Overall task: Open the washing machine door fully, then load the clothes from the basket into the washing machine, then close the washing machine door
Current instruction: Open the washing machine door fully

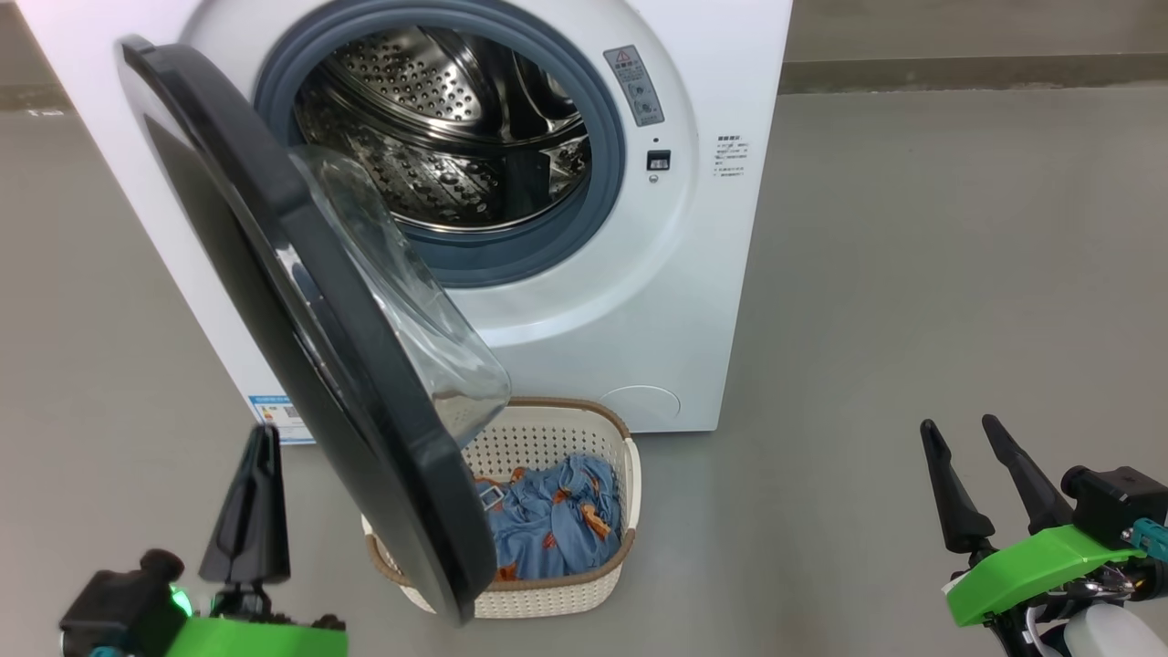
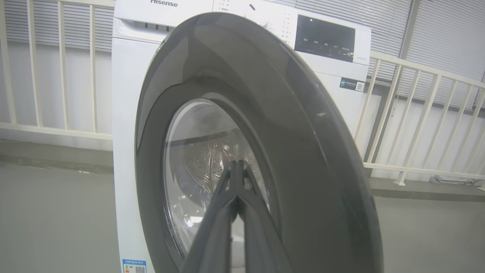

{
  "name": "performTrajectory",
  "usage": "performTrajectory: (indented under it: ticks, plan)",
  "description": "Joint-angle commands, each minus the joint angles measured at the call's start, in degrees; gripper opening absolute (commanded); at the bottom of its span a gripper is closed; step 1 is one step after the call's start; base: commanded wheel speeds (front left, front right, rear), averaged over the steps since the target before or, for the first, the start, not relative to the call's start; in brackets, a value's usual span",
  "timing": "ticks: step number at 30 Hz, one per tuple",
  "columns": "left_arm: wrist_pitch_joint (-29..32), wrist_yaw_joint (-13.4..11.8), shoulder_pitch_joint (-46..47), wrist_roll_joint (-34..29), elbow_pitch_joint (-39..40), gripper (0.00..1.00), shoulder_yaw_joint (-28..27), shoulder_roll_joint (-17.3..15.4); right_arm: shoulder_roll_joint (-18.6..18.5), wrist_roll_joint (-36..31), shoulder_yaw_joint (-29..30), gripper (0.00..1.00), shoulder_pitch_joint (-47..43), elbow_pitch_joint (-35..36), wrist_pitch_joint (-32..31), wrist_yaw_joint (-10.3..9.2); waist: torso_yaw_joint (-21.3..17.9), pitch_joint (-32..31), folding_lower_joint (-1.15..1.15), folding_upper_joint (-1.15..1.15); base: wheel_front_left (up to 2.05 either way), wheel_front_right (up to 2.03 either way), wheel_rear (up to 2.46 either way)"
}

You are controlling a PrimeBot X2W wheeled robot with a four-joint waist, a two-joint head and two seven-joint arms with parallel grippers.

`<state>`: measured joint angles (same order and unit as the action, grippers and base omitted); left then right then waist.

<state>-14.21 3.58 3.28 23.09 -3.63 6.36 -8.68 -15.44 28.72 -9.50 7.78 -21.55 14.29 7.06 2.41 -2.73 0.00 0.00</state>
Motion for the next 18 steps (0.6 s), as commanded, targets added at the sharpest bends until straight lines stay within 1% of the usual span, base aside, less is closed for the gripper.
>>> performTrajectory:
  ticks: [1, 6, 9, 14, 18]
  plan:
    - [-0.6, 0.2, 2.5, -0.3, 2.4, 0.0, -1.8, -0.6, -0.9, 0.0, -0.8, 1.0, 1.3, 1.2, 0.7, 0.43, 0.1, 0.0, 0.0, 0.0, 0.0, 0.0, 0.0]
    - [-0.7, 0.5, 2.2, -1.2, 11.1, 0.0, -0.3, -0.2, -0.7, 0.1, -1.0, 1.0, 1.3, 1.2, 0.7, 0.43, 0.3, -0.2, 0.0, 0.0, 0.0, 0.0, 0.0]
    - [0.1, 1.2, 2.0, 0.0, 15.5, 0.0, 1.8, 0.8, -0.6, 0.2, -1.0, 1.0, 1.4, 1.2, 0.7, 0.43, 0.2, -0.3, 0.0, 0.0, 0.0, 0.0, 0.0]
    - [3.5, 2.0, 1.5, 0.4, 20.0, 0.0, 6.5, 1.1, -0.4, 0.2, -1.2, 1.0, 1.5, 1.2, 0.7, 0.43, -0.4, -0.3, 0.0, 0.0, 0.0, 0.0, 0.0]
    - [6.4, 2.5, 0.9, 1.2, 20.6, 0.0, 10.5, 1.4, -0.2, 0.3, -1.2, 1.0, 1.4, 1.2, 0.7, 0.43, -0.9, -0.2, 0.0, 0.0, 0.0, 0.0, 0.0]
